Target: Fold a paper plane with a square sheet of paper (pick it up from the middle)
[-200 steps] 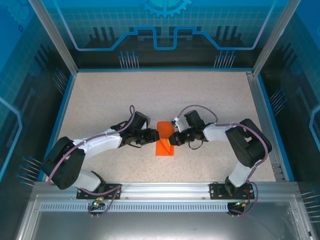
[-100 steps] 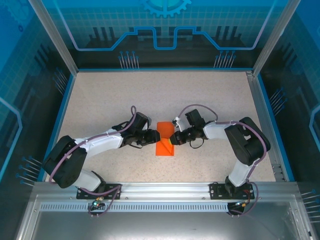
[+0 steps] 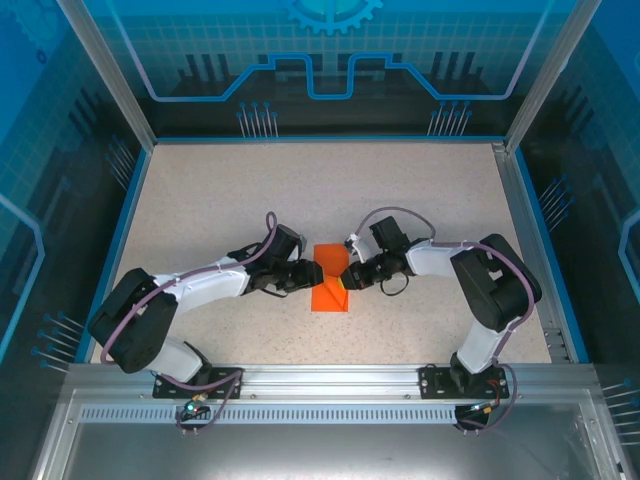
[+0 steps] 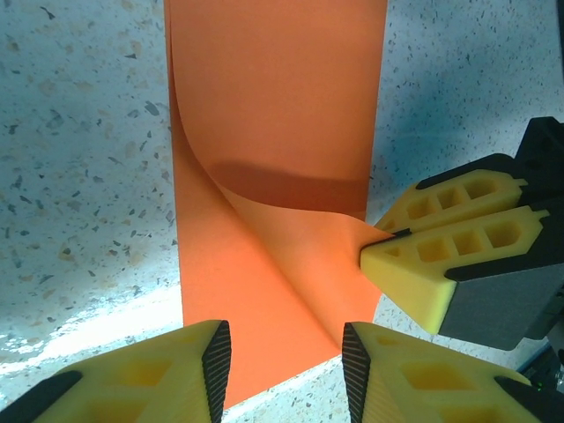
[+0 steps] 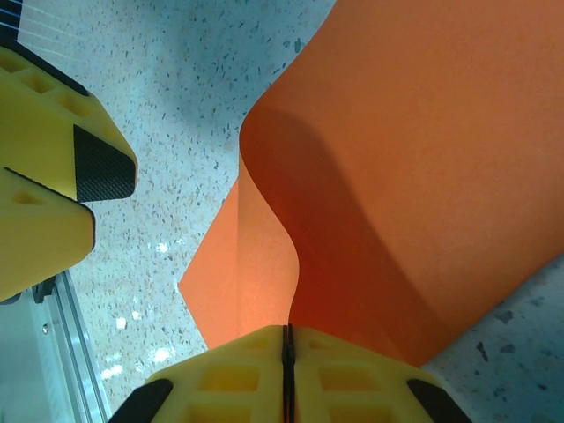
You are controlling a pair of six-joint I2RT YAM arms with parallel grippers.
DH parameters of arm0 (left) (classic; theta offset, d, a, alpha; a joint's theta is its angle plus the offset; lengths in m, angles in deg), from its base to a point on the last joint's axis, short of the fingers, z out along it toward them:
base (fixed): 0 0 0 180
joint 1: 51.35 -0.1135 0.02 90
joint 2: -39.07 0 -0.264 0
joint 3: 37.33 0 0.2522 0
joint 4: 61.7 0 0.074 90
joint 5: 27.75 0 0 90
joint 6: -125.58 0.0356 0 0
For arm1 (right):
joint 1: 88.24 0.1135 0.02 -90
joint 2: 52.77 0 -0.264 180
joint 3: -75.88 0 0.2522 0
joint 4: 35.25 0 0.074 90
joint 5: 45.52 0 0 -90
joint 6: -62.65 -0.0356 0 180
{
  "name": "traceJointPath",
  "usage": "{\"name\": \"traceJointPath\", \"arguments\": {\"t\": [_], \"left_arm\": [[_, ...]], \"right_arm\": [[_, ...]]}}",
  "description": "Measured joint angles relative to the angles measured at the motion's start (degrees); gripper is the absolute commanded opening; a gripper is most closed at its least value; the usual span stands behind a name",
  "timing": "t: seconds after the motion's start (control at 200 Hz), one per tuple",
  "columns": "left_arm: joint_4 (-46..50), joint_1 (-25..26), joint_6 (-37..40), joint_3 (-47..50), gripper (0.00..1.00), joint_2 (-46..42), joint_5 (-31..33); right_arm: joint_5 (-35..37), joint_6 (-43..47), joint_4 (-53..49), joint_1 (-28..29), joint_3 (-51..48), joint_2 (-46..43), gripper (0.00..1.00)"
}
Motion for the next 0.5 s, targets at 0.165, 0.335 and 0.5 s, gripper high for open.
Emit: {"name": "traceJointPath", "arguments": {"t": [0.165,0.335,0.5], "left_arm": [[-0.04,0.20,0.00,-0.04,0.41,0.42,0.00],[-0.04,0.28,0.00,-0.07,0.41,0.42,0.00],[-0.04,0.28,0.00,-0.07,0.41,0.42,0.00]], "right_arm": [[0.20,0.83,-1.20,0.00,1.09,0.00,0.10],[0.24,1.42,-2.21,0.00,1.14,0.00,0.11],[0.39,1.86,-3.04,0.00,1.75,0.20,0.11]]}}
